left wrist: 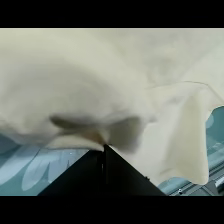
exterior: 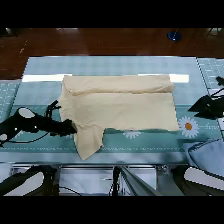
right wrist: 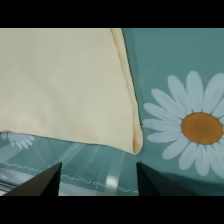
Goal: Fold the shirts.
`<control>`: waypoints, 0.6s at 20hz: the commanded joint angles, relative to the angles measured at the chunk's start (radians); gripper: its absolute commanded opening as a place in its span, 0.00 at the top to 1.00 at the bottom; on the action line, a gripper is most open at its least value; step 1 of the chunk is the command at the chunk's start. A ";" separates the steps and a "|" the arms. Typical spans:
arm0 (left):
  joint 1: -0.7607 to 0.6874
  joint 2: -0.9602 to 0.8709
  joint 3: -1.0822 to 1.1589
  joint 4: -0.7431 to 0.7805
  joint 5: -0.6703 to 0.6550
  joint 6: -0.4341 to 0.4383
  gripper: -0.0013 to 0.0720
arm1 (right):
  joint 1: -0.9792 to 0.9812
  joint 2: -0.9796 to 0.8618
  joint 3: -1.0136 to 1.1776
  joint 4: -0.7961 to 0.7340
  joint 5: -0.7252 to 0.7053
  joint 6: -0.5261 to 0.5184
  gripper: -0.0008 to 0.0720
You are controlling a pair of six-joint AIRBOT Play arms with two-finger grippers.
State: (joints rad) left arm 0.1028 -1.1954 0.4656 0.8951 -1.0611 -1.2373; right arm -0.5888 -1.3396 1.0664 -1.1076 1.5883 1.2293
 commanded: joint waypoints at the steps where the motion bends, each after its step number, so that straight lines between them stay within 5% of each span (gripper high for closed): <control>1: 0.010 0.017 0.001 0.002 -0.022 0.037 0.96 | -0.002 0.018 -0.134 0.001 -0.043 -0.042 0.28; 6: 0.063 0.018 0.001 0.002 -0.024 0.041 0.96 | -0.002 0.039 -0.219 -0.062 -0.119 -0.047 0.29; 12: 0.090 0.018 0.003 0.002 -0.040 0.078 0.96 | -0.001 0.039 -0.320 0.034 -0.328 -0.048 0.34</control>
State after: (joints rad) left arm 0.1829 -1.1786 0.4667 0.9009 -1.0863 -1.1786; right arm -0.5907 -1.3018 0.7921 -1.1275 1.3716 1.1835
